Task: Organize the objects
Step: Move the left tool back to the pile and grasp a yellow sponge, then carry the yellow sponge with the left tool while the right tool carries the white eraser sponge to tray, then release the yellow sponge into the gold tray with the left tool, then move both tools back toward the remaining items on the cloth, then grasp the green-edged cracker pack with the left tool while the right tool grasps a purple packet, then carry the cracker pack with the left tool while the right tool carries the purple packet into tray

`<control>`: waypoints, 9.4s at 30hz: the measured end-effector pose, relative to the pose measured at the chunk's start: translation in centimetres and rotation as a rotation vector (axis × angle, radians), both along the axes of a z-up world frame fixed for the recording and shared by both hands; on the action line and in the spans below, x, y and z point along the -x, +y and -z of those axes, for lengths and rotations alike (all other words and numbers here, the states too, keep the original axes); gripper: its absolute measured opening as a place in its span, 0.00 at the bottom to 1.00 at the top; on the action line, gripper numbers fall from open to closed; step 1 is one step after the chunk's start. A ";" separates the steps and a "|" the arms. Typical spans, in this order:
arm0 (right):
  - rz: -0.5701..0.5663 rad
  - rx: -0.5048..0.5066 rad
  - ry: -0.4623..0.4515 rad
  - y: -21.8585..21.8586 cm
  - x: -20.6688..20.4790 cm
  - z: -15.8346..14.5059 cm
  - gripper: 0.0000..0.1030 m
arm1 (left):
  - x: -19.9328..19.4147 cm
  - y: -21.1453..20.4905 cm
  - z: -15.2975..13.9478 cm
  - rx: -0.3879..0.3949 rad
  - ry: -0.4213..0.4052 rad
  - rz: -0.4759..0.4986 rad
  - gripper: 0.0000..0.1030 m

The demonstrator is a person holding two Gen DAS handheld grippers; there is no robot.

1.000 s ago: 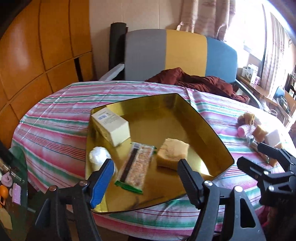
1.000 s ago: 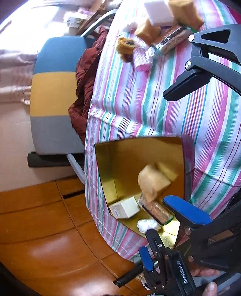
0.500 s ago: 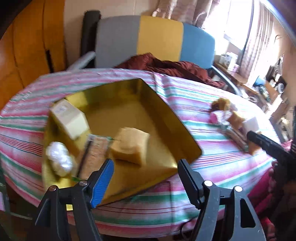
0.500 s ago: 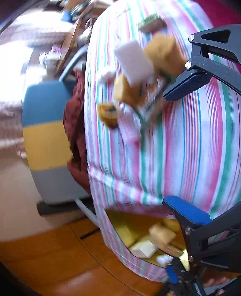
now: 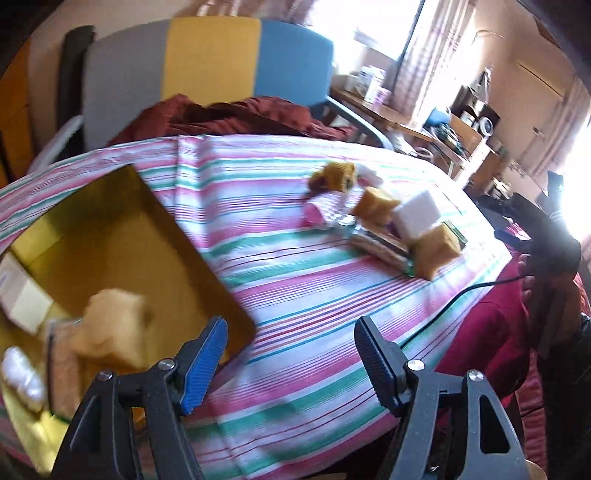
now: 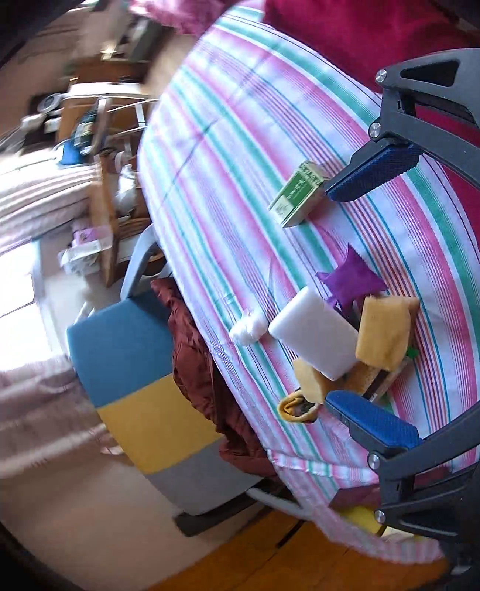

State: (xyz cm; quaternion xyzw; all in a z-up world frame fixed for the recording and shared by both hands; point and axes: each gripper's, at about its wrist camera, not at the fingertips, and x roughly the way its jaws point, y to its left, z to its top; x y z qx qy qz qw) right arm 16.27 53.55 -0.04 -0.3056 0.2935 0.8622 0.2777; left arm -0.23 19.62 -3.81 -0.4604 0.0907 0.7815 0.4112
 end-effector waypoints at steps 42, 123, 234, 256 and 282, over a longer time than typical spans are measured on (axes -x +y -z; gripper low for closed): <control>-0.027 0.257 0.129 2.4 -0.1 2.5 1.00 | -5.4 18.5 1.5 -0.113 -0.003 0.416 0.50; -0.784 -0.214 -0.064 -31.9 19.1 0.0 0.98 | 3.2 -23.1 1.5 -0.043 0.068 -0.602 0.77; 0.087 0.284 0.246 2.2 1.0 2.7 1.00 | 1.5 20.4 7.0 0.161 -0.086 0.100 0.53; -0.278 0.103 -0.584 1.3 11.7 8.7 0.89 | 0.0 11.3 6.9 0.014 -0.086 0.129 0.44; -0.373 0.073 -0.492 -0.2 7.8 5.5 0.34 | -0.1 9.8 7.1 -0.061 -0.083 0.112 0.42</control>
